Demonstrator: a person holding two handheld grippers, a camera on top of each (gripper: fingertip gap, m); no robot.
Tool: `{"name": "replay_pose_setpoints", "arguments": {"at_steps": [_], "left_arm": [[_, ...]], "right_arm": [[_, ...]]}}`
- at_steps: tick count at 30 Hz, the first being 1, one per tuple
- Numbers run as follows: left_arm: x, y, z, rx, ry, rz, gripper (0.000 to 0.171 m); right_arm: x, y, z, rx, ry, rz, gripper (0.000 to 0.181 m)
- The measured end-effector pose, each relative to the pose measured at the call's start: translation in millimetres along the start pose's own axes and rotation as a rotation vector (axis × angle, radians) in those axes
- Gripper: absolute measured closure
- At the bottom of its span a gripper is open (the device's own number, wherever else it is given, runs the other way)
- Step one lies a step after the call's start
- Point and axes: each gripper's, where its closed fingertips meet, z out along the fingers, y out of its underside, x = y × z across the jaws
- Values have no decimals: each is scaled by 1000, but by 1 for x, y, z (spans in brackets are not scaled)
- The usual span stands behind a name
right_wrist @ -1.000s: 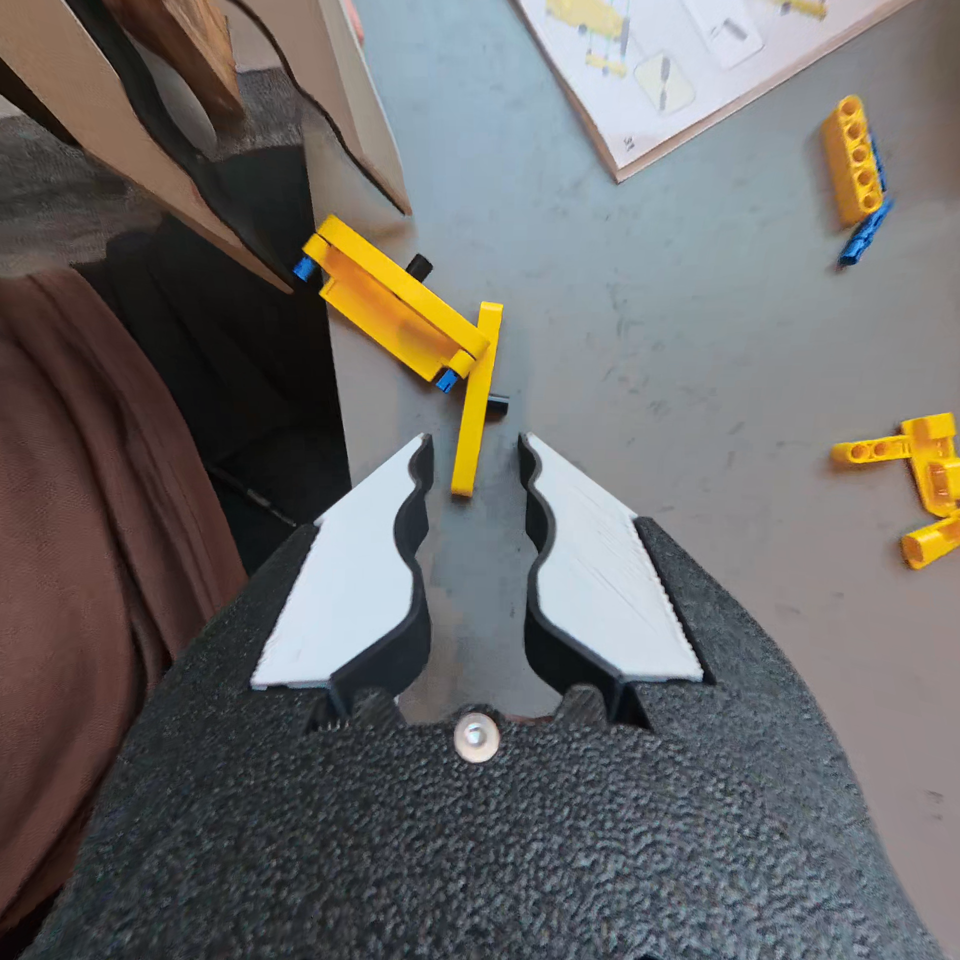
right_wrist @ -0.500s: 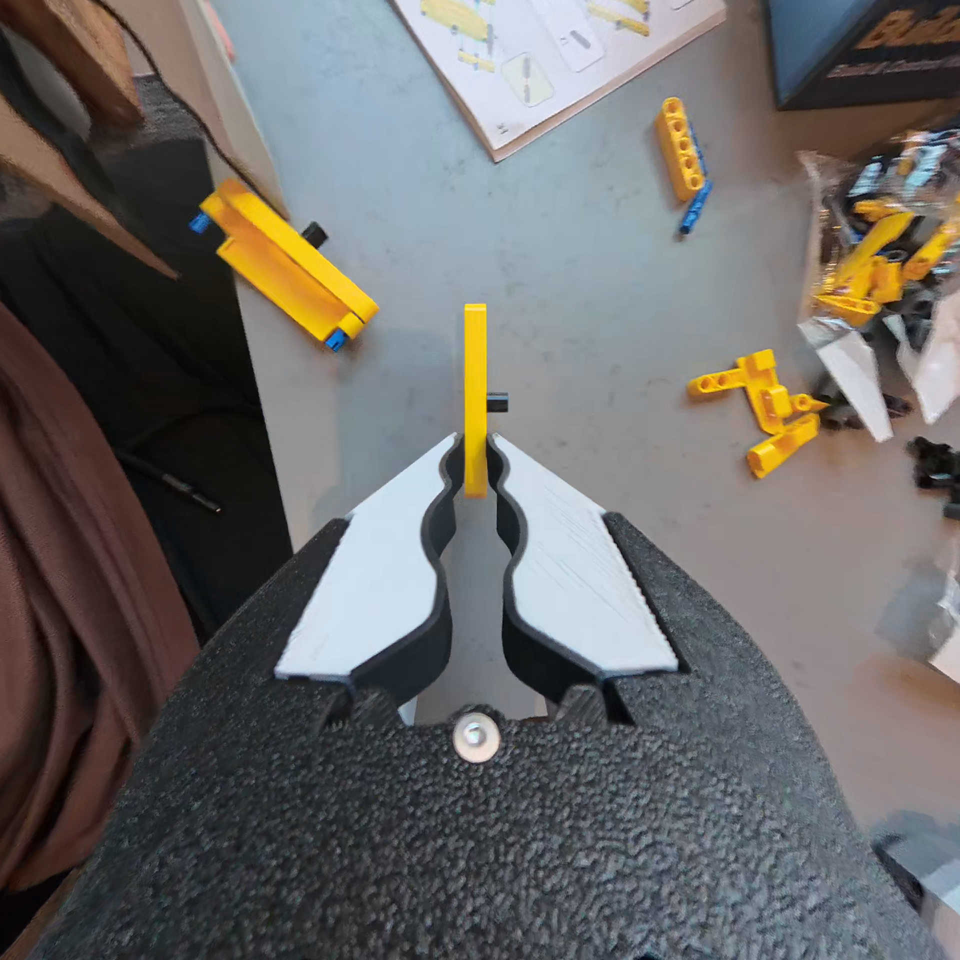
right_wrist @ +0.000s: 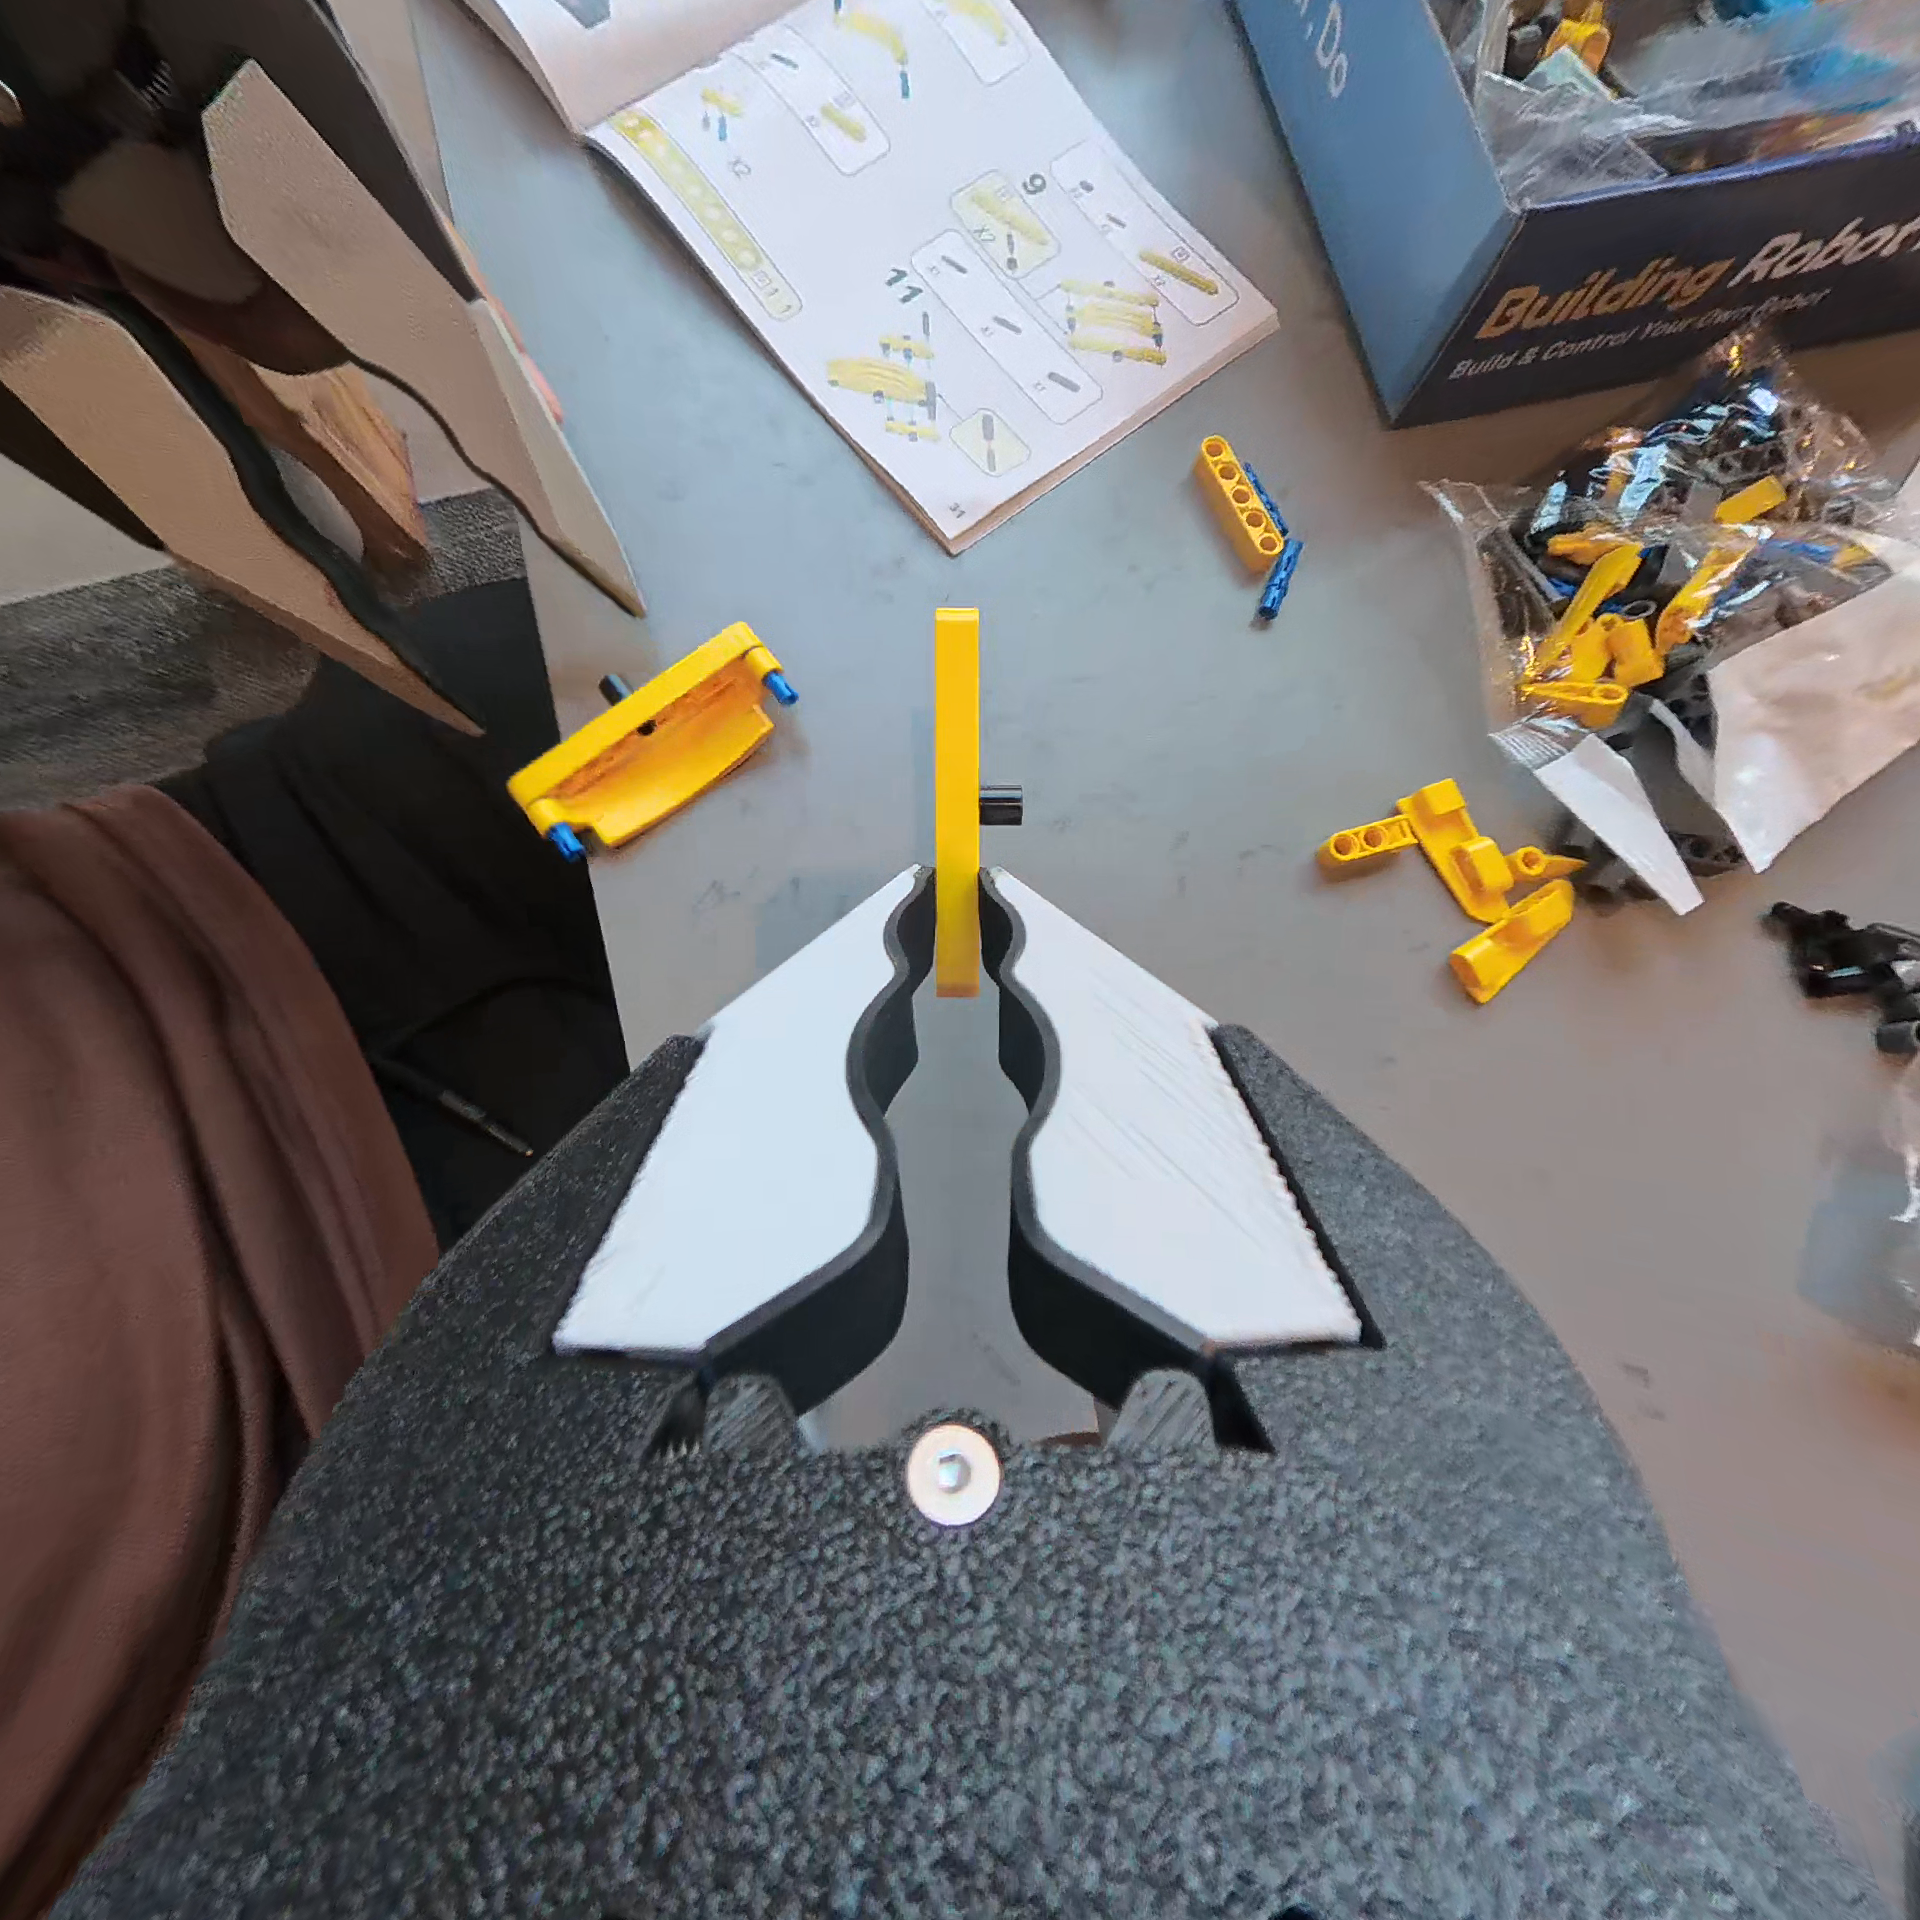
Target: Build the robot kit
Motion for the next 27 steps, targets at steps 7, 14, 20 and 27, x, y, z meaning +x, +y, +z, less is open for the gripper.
{"name": "replay_pose_setpoints", "arguments": {"at_steps": [7, 14, 20, 27], "left_arm": [[-15, 2, 5, -19, -79, -18, 124], [-12, 2, 5, -23, -63, -14, 124], [-22, 1, 1, 0, -87, -80, 124], [-22, -14, 3, 1, -146, 30, 140]], "right_arm": [[-2, 2, 7, 1, -27, 94, 174], [-17, 5, 16, -25, -93, 169, 174], [-18, 21, 25, -121, -49, 102, 174], [-25, 30, 33, -155, -91, 107, 174]]}}
